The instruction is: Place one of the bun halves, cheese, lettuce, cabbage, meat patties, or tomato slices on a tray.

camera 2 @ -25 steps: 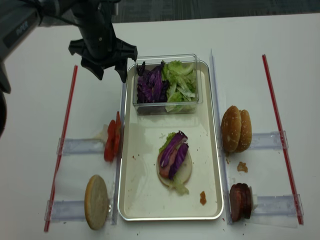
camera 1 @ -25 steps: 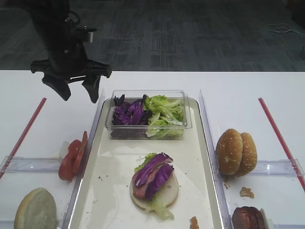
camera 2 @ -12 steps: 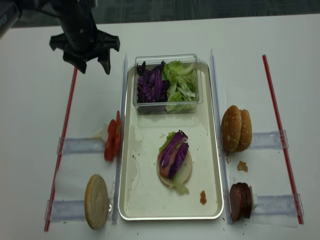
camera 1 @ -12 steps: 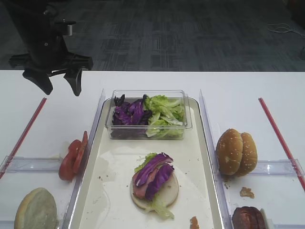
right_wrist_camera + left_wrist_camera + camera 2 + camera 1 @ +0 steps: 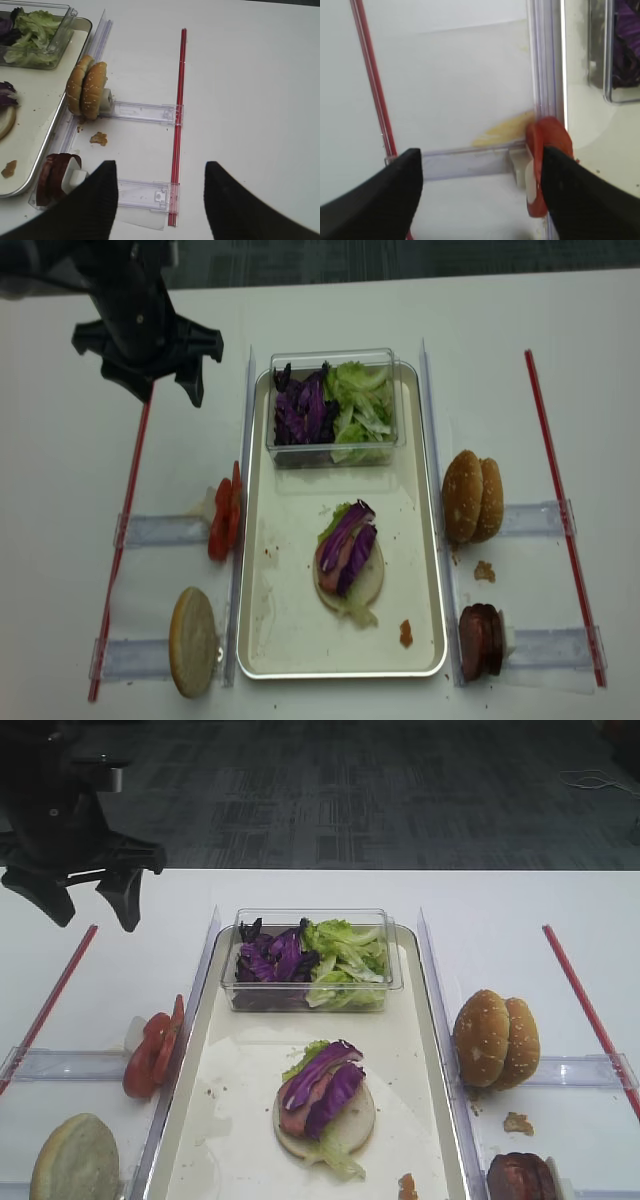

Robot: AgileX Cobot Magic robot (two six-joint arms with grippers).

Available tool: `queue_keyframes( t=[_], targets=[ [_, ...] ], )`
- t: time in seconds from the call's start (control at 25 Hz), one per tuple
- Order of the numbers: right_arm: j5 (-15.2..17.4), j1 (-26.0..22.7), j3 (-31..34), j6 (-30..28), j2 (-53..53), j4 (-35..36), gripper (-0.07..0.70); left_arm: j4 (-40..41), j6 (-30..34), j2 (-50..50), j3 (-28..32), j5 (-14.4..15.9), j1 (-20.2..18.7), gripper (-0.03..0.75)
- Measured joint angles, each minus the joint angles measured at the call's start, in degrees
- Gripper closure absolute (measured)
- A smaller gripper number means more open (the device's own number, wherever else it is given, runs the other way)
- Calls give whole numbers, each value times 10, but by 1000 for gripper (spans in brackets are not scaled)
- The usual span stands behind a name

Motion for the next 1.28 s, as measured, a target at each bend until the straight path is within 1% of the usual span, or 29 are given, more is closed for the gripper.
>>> queue_keyframes(
  t=[0.52,0.76,0.92,1.28],
  targets=[
    [0,0,0,-1,0,0,220,27,-1,-217,197,1,0,242],
    [0,0,0,-1,0,0,220,28,-9,-339,278,4,0,278],
    [0,0,0,-1,0,0,219,31,-10,-423,320,6,0,286],
    [0,0,0,-1,0,0,219,42,-8,-624,389,15,2,290]
  ],
)
